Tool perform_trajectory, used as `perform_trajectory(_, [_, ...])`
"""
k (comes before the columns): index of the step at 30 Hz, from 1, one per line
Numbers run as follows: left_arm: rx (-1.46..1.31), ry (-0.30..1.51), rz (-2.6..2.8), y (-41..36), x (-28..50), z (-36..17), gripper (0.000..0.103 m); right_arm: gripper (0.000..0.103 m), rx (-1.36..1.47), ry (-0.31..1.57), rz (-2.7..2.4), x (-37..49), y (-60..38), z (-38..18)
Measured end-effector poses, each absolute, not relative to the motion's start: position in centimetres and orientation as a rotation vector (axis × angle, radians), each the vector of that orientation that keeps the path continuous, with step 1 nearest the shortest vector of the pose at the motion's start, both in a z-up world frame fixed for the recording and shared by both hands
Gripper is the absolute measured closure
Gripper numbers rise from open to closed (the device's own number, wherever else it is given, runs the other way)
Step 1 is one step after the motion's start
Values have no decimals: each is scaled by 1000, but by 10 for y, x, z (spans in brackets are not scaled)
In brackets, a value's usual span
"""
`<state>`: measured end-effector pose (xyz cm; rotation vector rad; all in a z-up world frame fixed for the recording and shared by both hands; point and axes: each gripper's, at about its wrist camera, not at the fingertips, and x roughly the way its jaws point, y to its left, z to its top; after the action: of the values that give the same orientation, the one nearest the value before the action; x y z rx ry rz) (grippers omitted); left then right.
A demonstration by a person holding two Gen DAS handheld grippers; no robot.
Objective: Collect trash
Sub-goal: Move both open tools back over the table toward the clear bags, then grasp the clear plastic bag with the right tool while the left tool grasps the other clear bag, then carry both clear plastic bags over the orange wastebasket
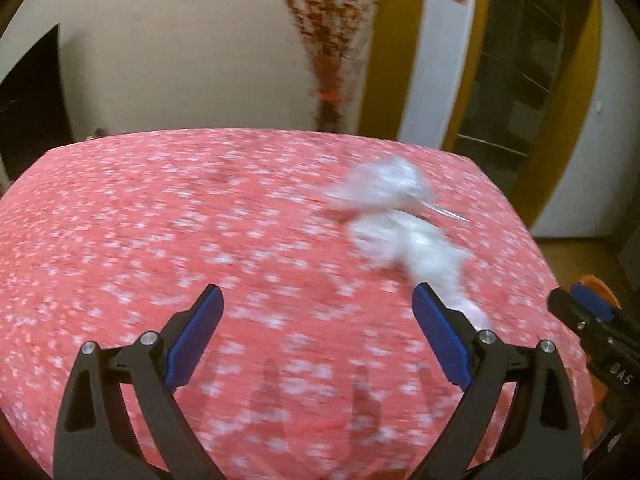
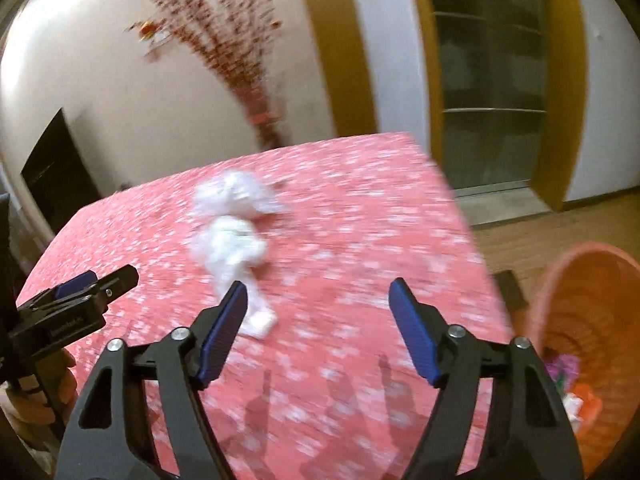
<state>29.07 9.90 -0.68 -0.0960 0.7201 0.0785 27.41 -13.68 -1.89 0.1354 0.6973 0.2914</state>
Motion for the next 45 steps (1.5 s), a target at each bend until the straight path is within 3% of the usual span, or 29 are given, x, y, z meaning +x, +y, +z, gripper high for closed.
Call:
perform_trajectory(11, [-103,729,192,156,309,-14,10,48,111,836,359,327,-73,-50])
perform_trajectory(14, [-106,734,186,156,317,-16,10,63,98,857,379,335,-66,-54])
perform_trajectory(16, [-112,737,174,150,320,-17,10,88,75,862,399,334,-66,-55])
perform_trajectory(19, [-118,732,141,139,328,-15,10,97,56,841,404,321,-79,-50])
perform_trajectory(31, [-34,714,-27,61,395,4,10,100,106,738,198,258,-197,-30])
perform_trajectory(41, [14,879,-59,32,435,-41,11,100,133,722,134,251,-228,-30])
perform_trajectory(45, [-7,911,-89,29,432,-52,36,100,138,719,129,244,-232,-29])
